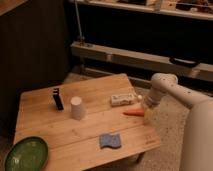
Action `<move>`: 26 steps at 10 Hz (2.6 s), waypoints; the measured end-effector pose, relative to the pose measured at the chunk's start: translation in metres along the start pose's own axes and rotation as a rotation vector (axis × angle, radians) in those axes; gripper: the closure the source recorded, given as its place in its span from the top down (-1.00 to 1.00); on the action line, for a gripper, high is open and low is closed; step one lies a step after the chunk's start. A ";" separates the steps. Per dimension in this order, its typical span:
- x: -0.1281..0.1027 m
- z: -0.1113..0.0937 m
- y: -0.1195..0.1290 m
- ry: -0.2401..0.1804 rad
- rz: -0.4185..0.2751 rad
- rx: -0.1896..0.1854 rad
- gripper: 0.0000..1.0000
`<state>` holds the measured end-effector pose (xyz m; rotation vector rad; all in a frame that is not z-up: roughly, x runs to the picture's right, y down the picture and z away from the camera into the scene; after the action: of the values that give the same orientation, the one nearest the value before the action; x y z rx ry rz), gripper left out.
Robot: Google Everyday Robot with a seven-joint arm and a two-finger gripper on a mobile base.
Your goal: Drag the pepper across the table
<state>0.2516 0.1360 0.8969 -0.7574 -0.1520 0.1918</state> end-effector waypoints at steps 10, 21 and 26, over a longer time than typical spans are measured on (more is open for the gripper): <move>0.000 0.000 0.000 0.000 0.000 0.000 0.60; 0.009 -0.022 0.003 -0.031 -0.005 0.078 0.60; 0.005 -0.069 0.006 -0.236 -0.155 0.182 0.60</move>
<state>0.2697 0.0954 0.8438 -0.5374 -0.4107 0.1454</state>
